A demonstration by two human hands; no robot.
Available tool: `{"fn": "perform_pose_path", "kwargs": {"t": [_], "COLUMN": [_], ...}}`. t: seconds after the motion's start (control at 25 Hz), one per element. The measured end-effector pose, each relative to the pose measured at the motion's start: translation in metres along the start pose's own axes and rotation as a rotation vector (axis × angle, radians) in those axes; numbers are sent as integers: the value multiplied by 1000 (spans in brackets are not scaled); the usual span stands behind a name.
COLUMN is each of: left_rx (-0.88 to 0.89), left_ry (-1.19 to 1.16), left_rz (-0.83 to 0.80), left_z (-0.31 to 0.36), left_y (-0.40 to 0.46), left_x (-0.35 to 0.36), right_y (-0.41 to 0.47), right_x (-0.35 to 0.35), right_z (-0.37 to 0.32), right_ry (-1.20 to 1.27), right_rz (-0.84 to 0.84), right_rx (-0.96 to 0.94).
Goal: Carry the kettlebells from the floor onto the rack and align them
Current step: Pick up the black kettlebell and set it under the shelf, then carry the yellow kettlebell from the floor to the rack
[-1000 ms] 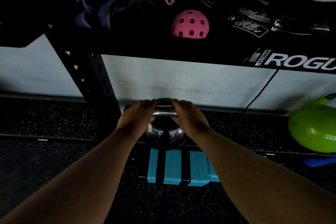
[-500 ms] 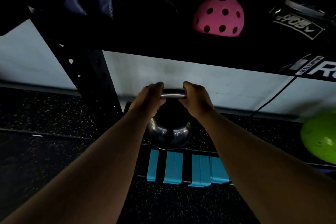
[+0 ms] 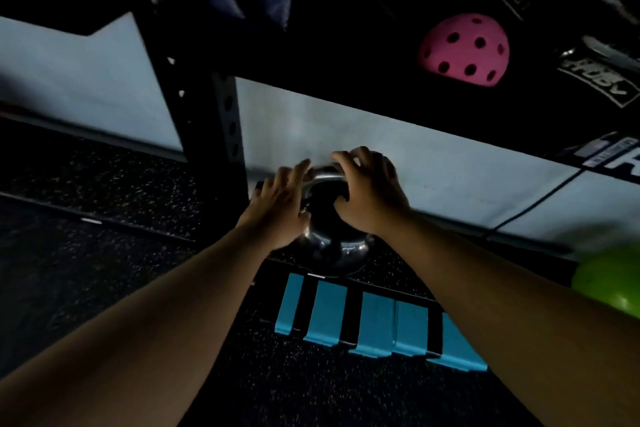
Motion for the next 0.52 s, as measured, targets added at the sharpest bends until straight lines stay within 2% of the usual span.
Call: {"fn": "perform_pose_path", "kwargs": {"t": [0.08, 0.2, 0.44, 0.52], "left_rx": [-91, -213, -568, -736], "left_ry": [27, 8, -81, -152], "left_rz": [4, -17, -122, -137], "left_z": [-43, -117, -277, -326], "left_y": [-32, -86, -272, -354], "left_x": [-3, -7, 2, 9], "right_y": [2, 4, -33, -57], "right_x": [1, 29, 140, 176], "right_z": [-50, -127, -293, -351], "right_ry": [-45, -77, -70, -82], "right_rz": [25, -30, -336, -416], "right_rx": [-174, -351, -548, -632]}}
Point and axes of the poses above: each hand's wrist, its own y-axis towards the middle knuckle, its own x-axis out of the palm, z = x × y, the point moved 7 cm from there along y, towards the middle knuckle, and after that the axes turned 5 degrees about -x, right-handed, at the moved point
